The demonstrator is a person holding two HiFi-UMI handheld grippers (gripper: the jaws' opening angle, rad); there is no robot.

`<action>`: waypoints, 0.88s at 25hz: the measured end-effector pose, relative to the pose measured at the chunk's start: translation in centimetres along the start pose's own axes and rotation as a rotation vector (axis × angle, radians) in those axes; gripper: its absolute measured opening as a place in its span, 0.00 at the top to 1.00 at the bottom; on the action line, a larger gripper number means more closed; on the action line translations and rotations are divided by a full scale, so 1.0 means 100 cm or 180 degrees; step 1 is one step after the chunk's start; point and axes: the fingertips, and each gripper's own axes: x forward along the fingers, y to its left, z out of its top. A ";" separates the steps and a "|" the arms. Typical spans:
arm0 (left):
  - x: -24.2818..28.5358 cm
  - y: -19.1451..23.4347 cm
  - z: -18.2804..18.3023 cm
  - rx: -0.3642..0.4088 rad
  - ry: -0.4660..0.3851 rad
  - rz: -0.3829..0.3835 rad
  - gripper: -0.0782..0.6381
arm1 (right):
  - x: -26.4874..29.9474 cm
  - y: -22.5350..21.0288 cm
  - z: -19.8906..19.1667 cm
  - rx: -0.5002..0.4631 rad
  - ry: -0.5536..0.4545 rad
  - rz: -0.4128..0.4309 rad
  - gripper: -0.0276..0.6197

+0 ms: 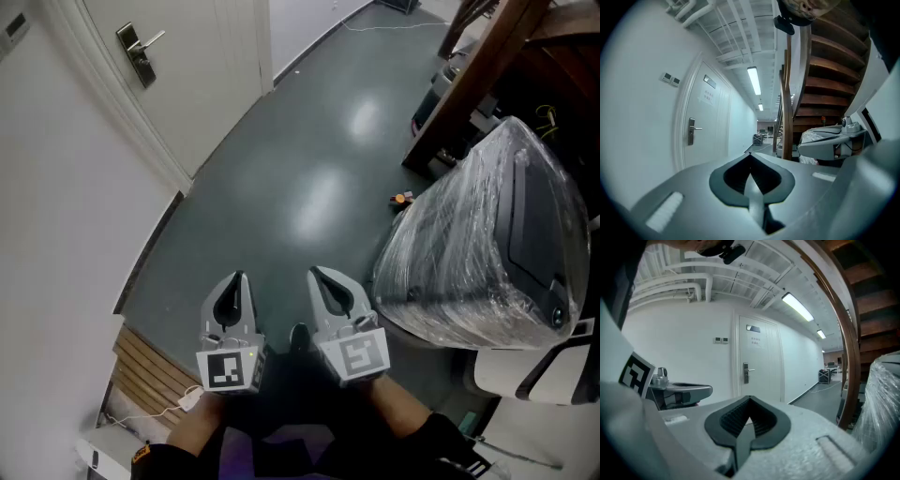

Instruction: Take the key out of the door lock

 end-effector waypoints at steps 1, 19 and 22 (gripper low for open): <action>0.000 -0.002 0.001 0.0032 -0.0053 -0.0041 0.87 | 0.000 0.000 0.000 0.0005 -0.0003 -0.0007 0.97; 0.004 -0.017 0.018 0.0250 -0.0262 -0.0073 0.87 | -0.007 -0.018 0.006 0.0098 -0.0029 -0.0028 0.97; 0.006 -0.018 0.020 0.0252 -0.0245 -0.0083 0.87 | -0.003 -0.021 0.009 0.0120 0.0005 -0.0069 0.97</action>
